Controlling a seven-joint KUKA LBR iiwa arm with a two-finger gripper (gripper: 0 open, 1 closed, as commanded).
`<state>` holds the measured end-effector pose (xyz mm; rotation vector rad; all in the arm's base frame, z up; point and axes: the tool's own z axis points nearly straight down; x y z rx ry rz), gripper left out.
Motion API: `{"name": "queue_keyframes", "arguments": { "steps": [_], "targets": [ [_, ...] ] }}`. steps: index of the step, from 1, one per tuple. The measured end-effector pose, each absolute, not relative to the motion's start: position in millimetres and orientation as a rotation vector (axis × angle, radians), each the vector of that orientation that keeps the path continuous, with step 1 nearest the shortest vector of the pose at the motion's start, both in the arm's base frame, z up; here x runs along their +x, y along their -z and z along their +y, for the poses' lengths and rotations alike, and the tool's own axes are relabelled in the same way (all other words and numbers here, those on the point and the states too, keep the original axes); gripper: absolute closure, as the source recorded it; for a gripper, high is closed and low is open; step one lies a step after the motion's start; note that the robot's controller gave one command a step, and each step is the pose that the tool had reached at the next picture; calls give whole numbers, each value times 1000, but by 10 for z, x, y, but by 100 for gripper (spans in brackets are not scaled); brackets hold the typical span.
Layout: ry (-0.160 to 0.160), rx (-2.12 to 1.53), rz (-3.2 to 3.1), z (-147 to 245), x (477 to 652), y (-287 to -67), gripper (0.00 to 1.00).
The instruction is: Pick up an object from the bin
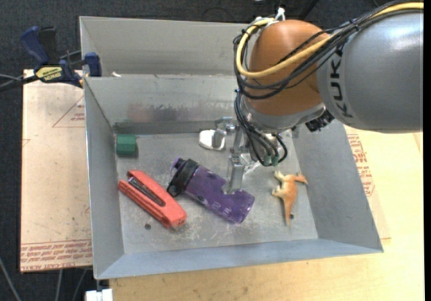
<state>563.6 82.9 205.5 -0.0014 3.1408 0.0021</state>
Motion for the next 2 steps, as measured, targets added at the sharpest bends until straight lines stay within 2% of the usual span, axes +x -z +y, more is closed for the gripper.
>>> {"name": "queue_keyframes", "arguments": {
  "steps": [2],
  "targets": [
    [-7,6,3132,907,5450,-1077,0]
  ]
}}
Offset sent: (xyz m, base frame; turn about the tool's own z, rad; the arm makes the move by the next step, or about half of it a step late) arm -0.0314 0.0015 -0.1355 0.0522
